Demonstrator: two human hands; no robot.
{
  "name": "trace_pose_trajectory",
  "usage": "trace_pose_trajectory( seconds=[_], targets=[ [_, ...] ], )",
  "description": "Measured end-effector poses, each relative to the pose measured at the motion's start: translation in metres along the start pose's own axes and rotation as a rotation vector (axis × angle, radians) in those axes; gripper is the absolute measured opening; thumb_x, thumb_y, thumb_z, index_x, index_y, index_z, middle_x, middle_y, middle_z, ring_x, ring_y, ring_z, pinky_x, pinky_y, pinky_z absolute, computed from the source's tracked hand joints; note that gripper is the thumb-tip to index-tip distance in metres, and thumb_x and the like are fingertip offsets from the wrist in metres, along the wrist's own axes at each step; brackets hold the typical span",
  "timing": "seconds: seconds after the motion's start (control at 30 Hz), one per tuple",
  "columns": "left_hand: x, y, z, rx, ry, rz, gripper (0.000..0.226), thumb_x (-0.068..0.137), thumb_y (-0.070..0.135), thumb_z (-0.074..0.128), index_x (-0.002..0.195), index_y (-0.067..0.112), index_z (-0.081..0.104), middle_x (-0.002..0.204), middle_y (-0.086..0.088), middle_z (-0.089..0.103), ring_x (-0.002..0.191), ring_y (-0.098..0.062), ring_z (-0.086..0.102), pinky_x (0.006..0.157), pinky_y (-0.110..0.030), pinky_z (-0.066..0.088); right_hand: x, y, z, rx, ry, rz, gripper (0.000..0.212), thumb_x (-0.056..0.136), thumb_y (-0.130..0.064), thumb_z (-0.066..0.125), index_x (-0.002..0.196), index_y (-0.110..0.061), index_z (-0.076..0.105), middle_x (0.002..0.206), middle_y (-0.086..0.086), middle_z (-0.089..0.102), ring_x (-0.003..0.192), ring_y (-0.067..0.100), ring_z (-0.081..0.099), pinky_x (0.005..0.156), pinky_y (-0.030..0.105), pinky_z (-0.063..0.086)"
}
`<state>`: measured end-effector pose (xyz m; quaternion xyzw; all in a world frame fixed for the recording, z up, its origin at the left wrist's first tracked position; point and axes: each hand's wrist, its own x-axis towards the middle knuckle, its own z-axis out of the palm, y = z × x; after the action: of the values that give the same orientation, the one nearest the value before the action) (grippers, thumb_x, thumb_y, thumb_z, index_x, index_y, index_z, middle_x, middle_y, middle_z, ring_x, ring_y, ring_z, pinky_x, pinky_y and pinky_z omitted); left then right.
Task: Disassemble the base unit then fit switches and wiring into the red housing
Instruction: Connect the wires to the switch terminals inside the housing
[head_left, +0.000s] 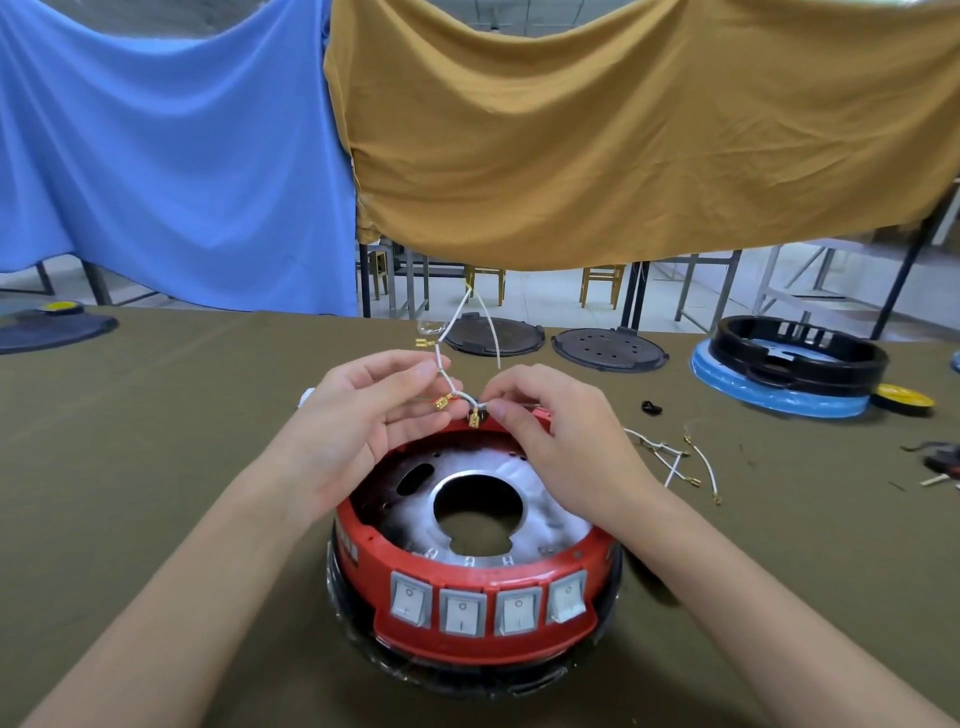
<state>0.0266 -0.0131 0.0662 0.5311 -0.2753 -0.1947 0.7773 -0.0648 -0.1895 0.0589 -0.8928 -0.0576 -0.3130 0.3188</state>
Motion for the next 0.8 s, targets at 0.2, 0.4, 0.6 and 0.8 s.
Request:
trace_pose_trajectory(
  seconds=[0.2,0.4,0.6,0.8],
  targets=[
    [0.0,-0.004,-0.002,0.065,0.003,0.056,0.011,0.084,0.014,0.066,0.088,0.004,0.07,0.092,-0.016,0.073,0.087,-0.026,0.074,0.074,-0.023,0.058,-0.001,-0.001,0.002,-0.05,-0.051,-0.06,0.013,0.096,-0.027,0.06,0.097,-0.02,0.07,0.088,-0.006,0.066,0.086,0.01,0.058,0.079,0.03,0.046],
    [-0.002,-0.006,0.0,0.26,-0.01,0.088,0.023,0.078,0.027,0.073,0.092,0.009,0.071,0.097,-0.014,0.076,0.092,-0.024,0.074,0.074,-0.025,0.059,0.0,0.003,0.002,0.035,-0.089,0.028,0.012,0.094,-0.027,0.065,0.083,-0.022,0.067,0.075,-0.008,0.064,0.072,0.005,0.056,0.067,0.018,0.044],
    [0.002,0.003,-0.026,1.235,0.3,-0.059,0.034,0.085,0.045,0.067,0.114,0.032,0.054,0.108,0.007,0.06,0.098,-0.016,0.063,0.089,-0.04,0.053,0.006,0.009,-0.004,0.077,-0.005,0.131,0.022,0.095,-0.026,0.062,0.074,-0.028,0.061,0.072,0.004,0.066,0.067,0.015,0.054,0.061,0.017,0.041],
    [0.001,0.003,-0.035,1.148,0.186,-0.317,0.014,0.088,0.014,0.057,0.097,0.023,0.064,0.09,-0.003,0.073,0.071,-0.026,0.073,0.064,-0.039,0.062,0.012,0.026,-0.02,-0.022,-0.058,0.249,0.022,0.097,-0.031,0.058,0.079,-0.021,0.063,0.078,-0.001,0.066,0.071,0.014,0.057,0.068,0.025,0.042]
  ],
)
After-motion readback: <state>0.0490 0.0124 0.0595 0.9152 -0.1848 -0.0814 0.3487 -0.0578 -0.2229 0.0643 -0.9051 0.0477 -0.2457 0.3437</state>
